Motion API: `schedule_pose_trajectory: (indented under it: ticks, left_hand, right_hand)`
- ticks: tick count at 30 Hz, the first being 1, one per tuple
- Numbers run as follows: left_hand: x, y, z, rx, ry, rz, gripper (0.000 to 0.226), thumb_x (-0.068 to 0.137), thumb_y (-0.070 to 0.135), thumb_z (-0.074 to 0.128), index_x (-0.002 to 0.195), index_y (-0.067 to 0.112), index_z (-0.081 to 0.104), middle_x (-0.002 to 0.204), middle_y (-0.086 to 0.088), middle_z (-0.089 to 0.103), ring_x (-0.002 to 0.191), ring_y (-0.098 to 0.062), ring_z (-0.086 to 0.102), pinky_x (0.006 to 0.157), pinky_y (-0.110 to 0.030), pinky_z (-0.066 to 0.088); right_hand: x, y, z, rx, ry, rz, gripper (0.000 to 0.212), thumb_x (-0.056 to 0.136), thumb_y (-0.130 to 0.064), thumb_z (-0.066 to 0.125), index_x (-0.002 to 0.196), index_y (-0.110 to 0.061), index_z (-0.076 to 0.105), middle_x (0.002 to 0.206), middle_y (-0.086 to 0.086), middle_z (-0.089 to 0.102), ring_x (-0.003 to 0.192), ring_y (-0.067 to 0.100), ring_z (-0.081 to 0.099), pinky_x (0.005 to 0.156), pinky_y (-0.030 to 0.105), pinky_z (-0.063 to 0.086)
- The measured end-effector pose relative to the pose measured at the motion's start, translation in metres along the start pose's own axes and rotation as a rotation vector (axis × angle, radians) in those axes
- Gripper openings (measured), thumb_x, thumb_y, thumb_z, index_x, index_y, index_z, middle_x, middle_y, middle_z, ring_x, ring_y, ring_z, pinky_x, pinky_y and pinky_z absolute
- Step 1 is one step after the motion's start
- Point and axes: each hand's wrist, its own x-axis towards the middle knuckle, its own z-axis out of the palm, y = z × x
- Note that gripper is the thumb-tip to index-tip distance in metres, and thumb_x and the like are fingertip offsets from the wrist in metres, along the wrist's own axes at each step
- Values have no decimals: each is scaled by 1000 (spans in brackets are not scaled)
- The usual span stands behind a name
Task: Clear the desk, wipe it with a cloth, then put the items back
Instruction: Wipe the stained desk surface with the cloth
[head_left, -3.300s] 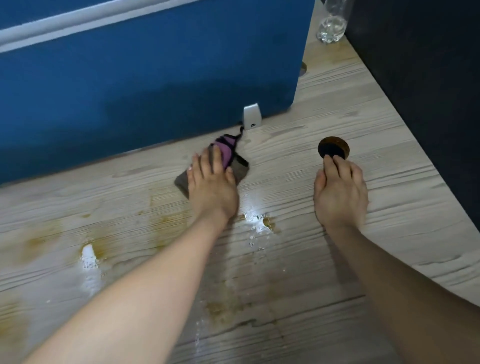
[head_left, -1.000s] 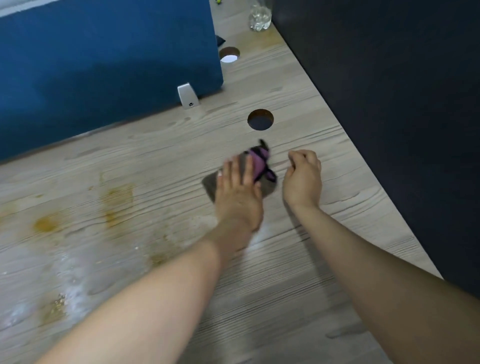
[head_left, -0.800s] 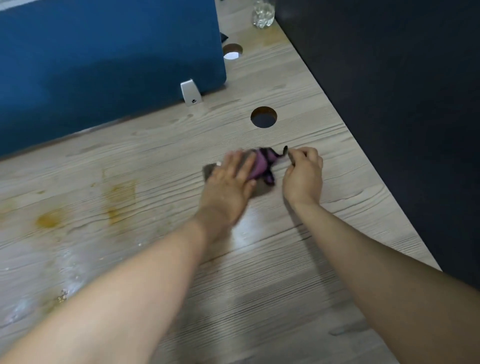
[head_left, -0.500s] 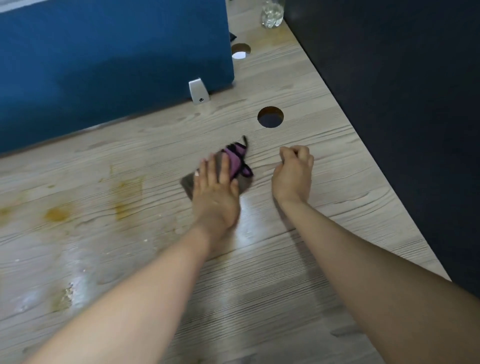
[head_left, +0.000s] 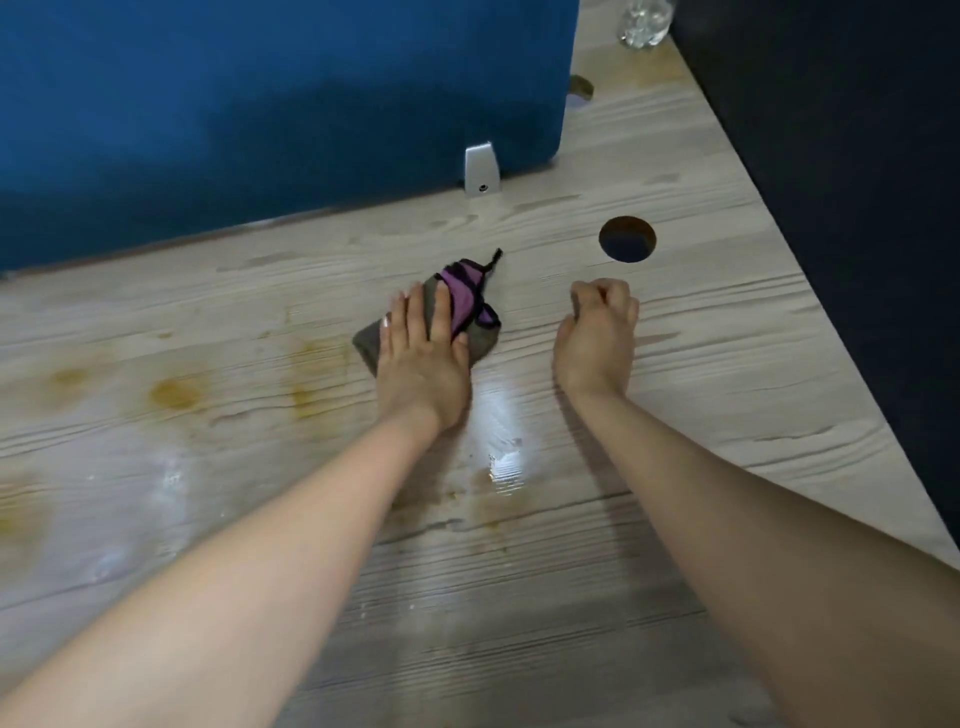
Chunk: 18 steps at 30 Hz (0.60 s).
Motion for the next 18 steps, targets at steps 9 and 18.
schedule_pose_trajectory:
  ticks: [9, 18]
  left_hand:
    - [44, -67, -19, -8, -10, 34, 55, 101, 41, 18, 151, 28, 0, 159, 1, -4, 145, -17, -7, 117, -32, -4]
    - [20, -43, -9, -49, 31, -55, 55, 101, 36, 17, 150, 23, -5, 158, -3, -9, 145, -19, -14, 116, -33, -11]
  right_hand:
    - [-1, -1, 24, -204, 64, -212, 43, 88, -4, 54, 131, -2, 50, 128, 16, 49, 114, 30, 44, 83, 35, 46]
    - [-2, -3, 26, -246, 82, -242, 41, 89, -5, 50, 130, 1, 50, 123, 20, 50, 109, 28, 37, 91, 36, 43]
